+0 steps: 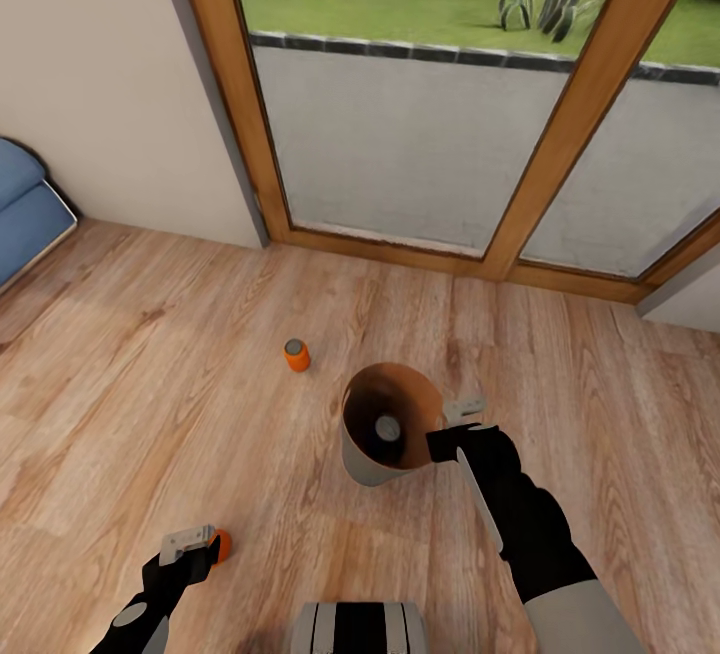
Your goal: Put the three can of soda from the living room inside the tash can in the kitchen.
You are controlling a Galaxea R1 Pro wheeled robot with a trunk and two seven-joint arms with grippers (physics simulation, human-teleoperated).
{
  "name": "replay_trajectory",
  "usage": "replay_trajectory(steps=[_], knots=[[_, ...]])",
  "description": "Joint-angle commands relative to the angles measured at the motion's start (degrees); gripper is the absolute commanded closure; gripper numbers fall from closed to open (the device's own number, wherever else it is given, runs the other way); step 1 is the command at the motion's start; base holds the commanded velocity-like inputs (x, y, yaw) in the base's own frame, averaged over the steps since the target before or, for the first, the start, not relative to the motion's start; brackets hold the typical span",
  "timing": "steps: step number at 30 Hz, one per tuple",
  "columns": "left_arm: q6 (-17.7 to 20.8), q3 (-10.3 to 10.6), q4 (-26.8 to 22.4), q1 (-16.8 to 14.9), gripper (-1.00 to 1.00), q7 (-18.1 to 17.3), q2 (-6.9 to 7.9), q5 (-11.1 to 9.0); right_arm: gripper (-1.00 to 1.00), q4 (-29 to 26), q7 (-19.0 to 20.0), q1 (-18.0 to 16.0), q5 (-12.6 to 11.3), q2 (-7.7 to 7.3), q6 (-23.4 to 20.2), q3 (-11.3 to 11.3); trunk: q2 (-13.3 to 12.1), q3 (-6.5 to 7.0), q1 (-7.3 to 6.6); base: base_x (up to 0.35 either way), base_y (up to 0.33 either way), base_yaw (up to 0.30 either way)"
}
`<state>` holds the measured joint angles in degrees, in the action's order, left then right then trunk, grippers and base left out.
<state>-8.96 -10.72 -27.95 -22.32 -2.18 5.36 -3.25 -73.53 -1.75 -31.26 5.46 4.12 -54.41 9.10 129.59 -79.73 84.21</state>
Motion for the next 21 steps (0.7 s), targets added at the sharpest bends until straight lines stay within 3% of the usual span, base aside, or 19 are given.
replay_trajectory(steps=[1, 7, 15, 21], knots=[[0.0, 0.0, 0.0, 0.0, -1.0, 0.01, 0.0, 0.0, 1.0, -0.03, 0.52, 0.0, -0.89, 0.01, 0.09, 0.03, 0.42, -0.18, 0.22, 0.0, 0.0, 0.0], [0.0, 0.0, 0.0, 0.0, -1.0, 0.0, 0.0, 0.0, 1.0, -0.03, 0.52, 0.02, -0.89, 0.01, 0.09, 0.03, 2.82, -1.26, 1.54, 0.0, 0.0, 0.0], [0.0, 0.0, 0.0, 0.0, -1.0, -0.01, 0.0, 0.0, 1.0, -0.04, 0.52, 0.03, -0.89, 0.01, 0.09, 0.04, 2.82, -1.26, 1.54, 0.0, 0.0, 0.0], [0.0, 0.0, -0.01, 0.0, -1.0, -0.02, 0.0, 0.0, 1.0, -0.04, 0.52, 0.05, -0.89, 0.01, 0.09, -0.01, 5.23, -2.34, 2.86, 0.0, 0.0, 0.0]])
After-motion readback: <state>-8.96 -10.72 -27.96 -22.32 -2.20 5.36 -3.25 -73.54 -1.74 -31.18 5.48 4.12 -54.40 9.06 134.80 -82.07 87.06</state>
